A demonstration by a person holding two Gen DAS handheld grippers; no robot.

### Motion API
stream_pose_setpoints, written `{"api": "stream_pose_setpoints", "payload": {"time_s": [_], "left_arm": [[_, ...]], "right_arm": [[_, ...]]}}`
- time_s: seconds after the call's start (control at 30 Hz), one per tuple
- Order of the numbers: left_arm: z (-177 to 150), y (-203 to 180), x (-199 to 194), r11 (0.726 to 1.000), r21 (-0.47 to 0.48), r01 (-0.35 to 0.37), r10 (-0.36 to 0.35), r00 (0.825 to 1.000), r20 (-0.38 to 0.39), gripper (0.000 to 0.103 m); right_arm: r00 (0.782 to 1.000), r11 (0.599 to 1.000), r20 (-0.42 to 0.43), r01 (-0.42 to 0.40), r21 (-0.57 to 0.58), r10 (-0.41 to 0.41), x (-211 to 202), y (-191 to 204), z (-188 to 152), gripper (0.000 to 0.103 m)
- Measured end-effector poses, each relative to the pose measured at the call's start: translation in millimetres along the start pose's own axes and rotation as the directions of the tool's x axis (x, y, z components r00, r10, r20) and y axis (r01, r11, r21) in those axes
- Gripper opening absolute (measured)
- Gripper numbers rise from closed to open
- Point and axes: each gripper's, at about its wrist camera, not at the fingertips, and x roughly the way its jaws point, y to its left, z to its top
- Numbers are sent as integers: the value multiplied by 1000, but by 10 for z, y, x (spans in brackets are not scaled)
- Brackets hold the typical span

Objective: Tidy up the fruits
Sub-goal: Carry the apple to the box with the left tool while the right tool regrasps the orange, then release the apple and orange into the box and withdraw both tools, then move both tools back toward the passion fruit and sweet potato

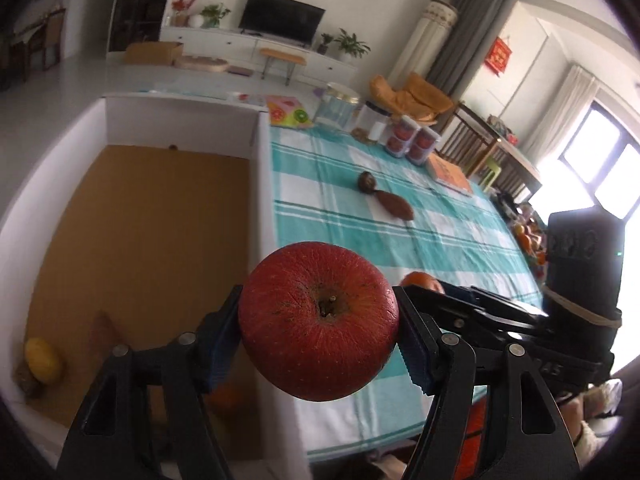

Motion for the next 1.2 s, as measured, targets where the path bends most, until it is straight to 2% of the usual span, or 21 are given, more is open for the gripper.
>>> {"api": "stream_pose_setpoints", "payload": {"time_s": [0.07, 0.13, 0.27, 0.3, 0.37, 0.4, 0.43, 0.5, 0.57, 0.63, 0.7, 0.73, 0.77, 0.8, 0.87, 0.93, 1.03, 1.07, 1.1, 1.17, 1.2], "left_arm": [[-44, 276, 65, 991, -19, -131, 131, 991, -18, 71], [-119, 499, 169, 977, -36, -210, 207, 976, -59, 71], [-256, 786, 335, 953, -101, -286, 268, 950, -159, 72], [-270, 833, 353, 947, -119, -299, 276, 944, -180, 72], [-267, 868, 324, 943, -158, -292, 266, 949, -169, 73], [-253, 846, 281, 945, -159, -287, 268, 954, -133, 75], [-225, 809, 254, 942, -146, -302, 288, 952, -106, 77], [-164, 720, 230, 939, -123, -322, 316, 946, -67, 79], [-94, 620, 220, 949, -114, -293, 292, 956, -28, 79], [-57, 440, 199, 964, -91, -250, 252, 968, 11, 79], [-43, 208, 168, 979, -42, -198, 200, 979, 44, 79], [-52, 54, 170, 986, -9, -164, 165, 985, 55, 79], [-57, -93, 170, 991, 30, -128, 126, 990, 60, 79], [-83, -262, 192, 993, 71, -89, 85, 995, 55, 79], [-145, -581, 231, 988, 152, -9, 6, 1000, 26, 81], [-246, -895, 373, 973, 218, 72, -66, 997, -31, 83], [-399, -1278, 685, 949, 271, 163, -131, 983, -132, 83], [-446, -1368, 803, 944, 282, 171, -133, 980, -149, 83], [-484, -1430, 934, 942, 290, 168, -127, 979, -158, 83], [-531, -1516, 1189, 945, 298, 133, -87, 983, -161, 83], [-571, -1526, 1256, 949, 295, 110, -66, 986, -156, 83]], "right_arm": [[998, 998, -61, -27, -56, 24, 289, 269, 68, 33], [993, 994, -121, -16, -106, 3, 584, 454, 83, 33], [972, 991, -232, 17, -130, -47, 1094, 547, 78, 34], [969, 992, -238, 32, -125, -62, 1145, 527, 85, 38], [977, 995, -205, 35, -97, -54, 1102, 488, 132, 49], [984, 996, -173, 32, -87, -47, 1015, 476, 167, 56], [989, 996, -138, 40, -84, -51, 924, 448, 196, 64], [993, 994, -85, 72, -83, -79, 737, 342, 273, 69], [994, 992, -31, 102, -78, -105, 516, 208, 310, 71], [985, 982, 32, 172, -75, -170, 277, -1, 280, 90], [953, 953, 86, 296, -62, -290, 98, -308, 134, 99], [929, 930, 94, 364, -49, -359, 39, -511, 28, 99], [897, 899, 89, 437, -32, -433, -5, -735, -90, 99], [855, 857, 76, 515, -14, -512, -53, -980, -212, 99], [781, 781, 32, 622, 47, -624, -171, -1469, -470, 99], [734, 728, 2, 673, 129, -679, -388, -1853, -685, 99], [685, 666, 2, 708, 235, -728, -746, -2130, -959, 99], [698, 667, 0, 683, 297, -716, -836, -2195, -966, 99], [709, 678, 34, 657, 330, -705, -917, -2205, -964, 99], [678, 654, 56, 680, 331, -733, -949, -2186, -957, 99], [674, 648, 42, 689, 324, -738, -917, -2199, -953, 99]]}}
